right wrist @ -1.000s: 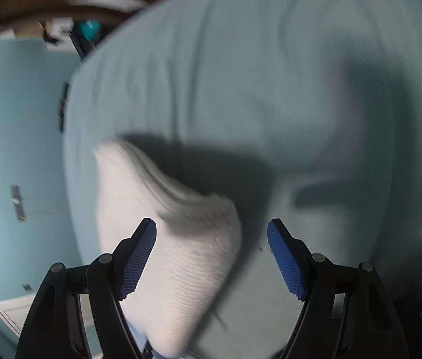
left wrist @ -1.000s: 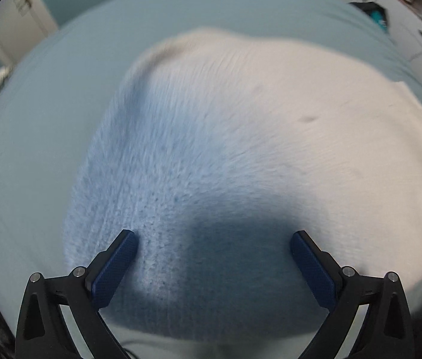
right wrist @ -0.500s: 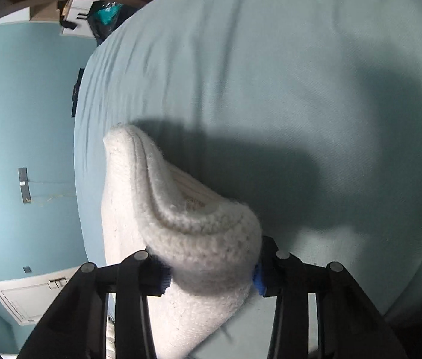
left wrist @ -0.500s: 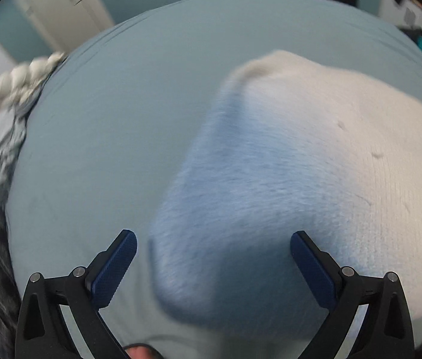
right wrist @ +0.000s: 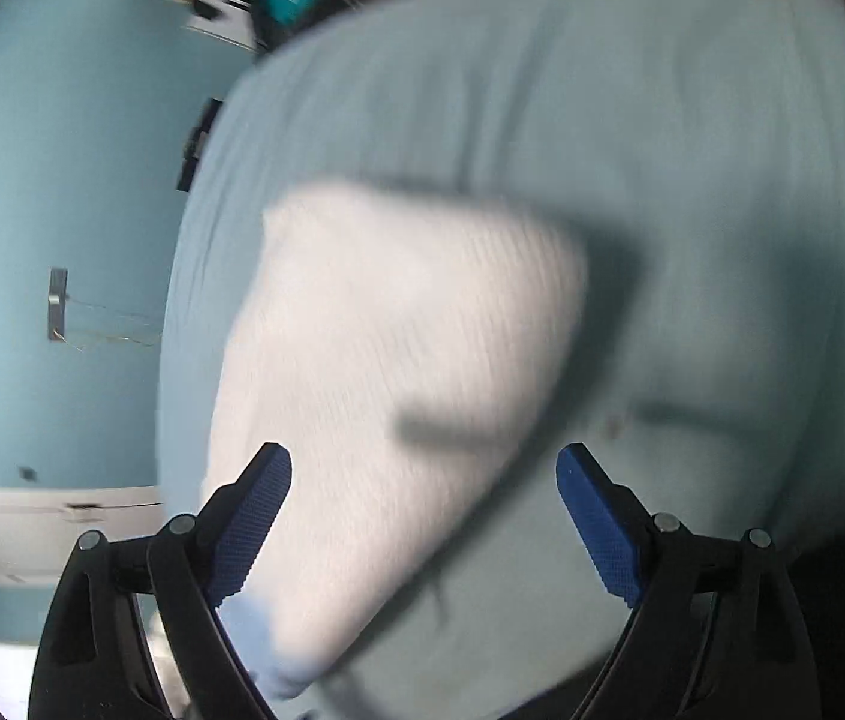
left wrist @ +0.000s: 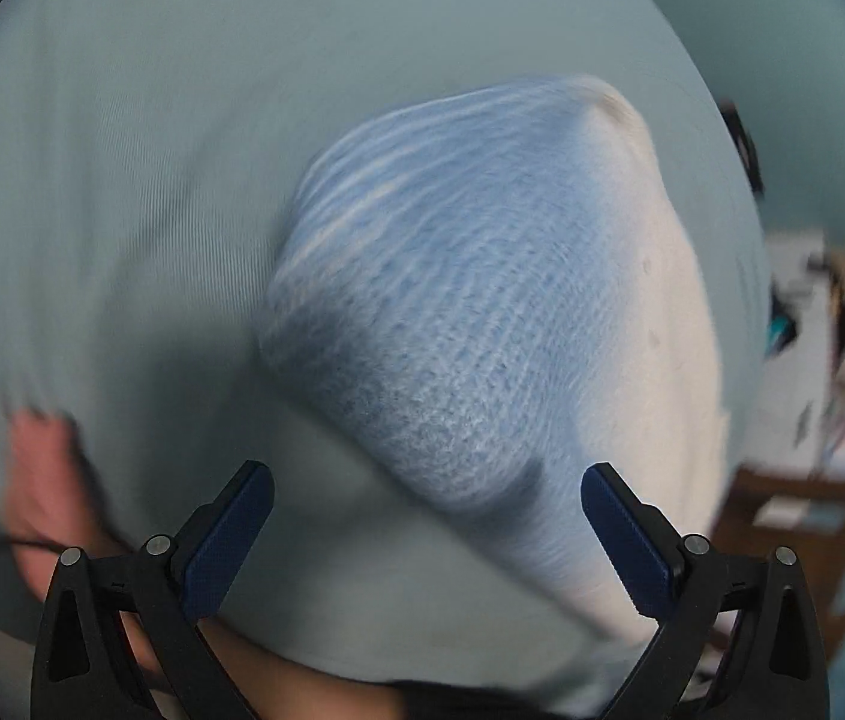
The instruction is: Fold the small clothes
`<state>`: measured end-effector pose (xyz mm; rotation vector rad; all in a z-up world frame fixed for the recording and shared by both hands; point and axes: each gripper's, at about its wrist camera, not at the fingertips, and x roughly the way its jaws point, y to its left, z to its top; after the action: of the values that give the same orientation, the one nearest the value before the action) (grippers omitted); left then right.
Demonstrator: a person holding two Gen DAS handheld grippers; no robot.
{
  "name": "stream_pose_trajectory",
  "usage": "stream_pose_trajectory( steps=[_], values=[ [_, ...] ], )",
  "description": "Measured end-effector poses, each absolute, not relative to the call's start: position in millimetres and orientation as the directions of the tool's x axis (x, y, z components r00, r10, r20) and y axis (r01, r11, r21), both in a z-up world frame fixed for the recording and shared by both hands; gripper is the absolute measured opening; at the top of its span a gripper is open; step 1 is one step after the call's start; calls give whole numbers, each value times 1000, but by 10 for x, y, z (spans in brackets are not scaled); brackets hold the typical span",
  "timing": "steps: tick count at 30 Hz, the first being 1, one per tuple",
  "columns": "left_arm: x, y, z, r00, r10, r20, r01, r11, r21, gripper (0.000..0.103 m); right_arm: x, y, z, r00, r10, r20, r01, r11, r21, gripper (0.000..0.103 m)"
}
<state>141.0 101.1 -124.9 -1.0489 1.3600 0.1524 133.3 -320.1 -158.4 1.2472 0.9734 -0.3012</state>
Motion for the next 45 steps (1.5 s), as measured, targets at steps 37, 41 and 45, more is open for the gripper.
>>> stream_pose_trajectory(
  steps=[37, 41, 45],
  values=[
    [1187, 1149, -1115, 480, -430, -765, -801, 141, -581, 103, 620, -3497, -1283, 588, -32, -808, 794, 210, 570, 70],
    [1458, 1137, -374, 545, -210, -812, -686, 445, -576, 103, 738, -3218, -619, 618, -316, -720, 755, 493, 432, 80],
    [1969, 337, 156, 598, 0, -801, -427, 846, -319, 103, 1239, -2614, -494, 670, -281, -687, 516, 842, 158, 80]
  ],
)
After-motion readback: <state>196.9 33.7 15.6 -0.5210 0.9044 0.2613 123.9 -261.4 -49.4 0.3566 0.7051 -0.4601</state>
